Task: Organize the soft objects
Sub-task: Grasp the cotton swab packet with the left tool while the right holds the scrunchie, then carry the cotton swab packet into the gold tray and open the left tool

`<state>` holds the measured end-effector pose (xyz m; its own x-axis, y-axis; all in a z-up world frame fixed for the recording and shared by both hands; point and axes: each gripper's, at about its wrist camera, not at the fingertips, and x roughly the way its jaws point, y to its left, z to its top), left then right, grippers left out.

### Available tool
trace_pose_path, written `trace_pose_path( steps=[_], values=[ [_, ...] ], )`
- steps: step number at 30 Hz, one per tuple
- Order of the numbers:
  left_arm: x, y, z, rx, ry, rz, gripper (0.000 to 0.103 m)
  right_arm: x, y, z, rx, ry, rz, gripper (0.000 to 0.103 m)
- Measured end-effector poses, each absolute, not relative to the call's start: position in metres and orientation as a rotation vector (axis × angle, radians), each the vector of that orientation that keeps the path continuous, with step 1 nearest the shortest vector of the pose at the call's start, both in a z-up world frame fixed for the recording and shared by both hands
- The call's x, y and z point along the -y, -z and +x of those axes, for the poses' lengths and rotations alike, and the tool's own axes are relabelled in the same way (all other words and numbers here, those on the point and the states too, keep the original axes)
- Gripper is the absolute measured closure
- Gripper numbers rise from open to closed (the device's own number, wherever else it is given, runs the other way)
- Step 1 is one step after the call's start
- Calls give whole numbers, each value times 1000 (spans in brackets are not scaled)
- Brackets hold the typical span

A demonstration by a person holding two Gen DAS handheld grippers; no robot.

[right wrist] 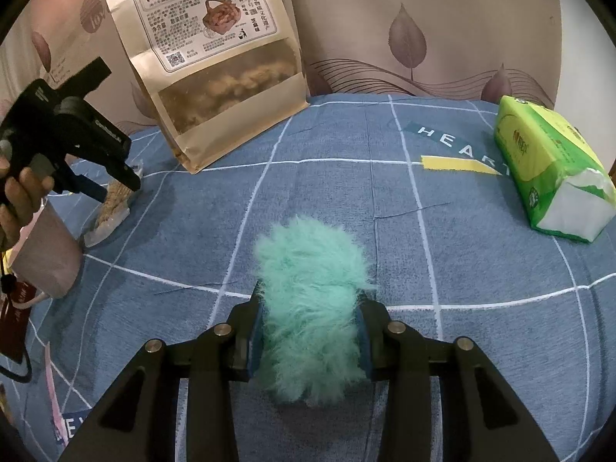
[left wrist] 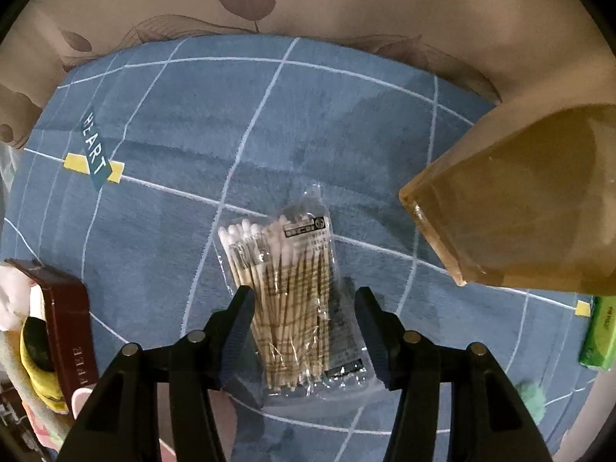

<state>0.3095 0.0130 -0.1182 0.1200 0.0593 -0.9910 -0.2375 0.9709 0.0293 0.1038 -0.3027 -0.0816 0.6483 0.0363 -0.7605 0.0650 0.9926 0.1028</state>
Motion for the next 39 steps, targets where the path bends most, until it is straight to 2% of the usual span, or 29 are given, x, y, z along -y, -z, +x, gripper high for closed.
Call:
trace_pose_path(
  steps=[3,4,5,6,10,12,39],
  values=[
    [-12,119,307,-1416,-182,-185,50,303,82,104,-866,16,126,65],
    [-12,119,305,-1411,-168,-190,56,303,82,104,-866,16,126,65],
    [-11,119,303,-1408,-159,-184,69,303,82,104,-866,16,126,65],
    [-9,119,302,-1409,-154,-178,75,303,82,104,-865,15,127,65],
    [-4,115,293,-1406,-87,-194,80,302,82,104,-865,15,128,65],
    [-1,113,289,-1403,-62,-192,87,303,82,104,-865,15,129,65],
    [24,-2,184,-1222,168,-52,88,299,83,103,-873,35,87,65]
  ],
)
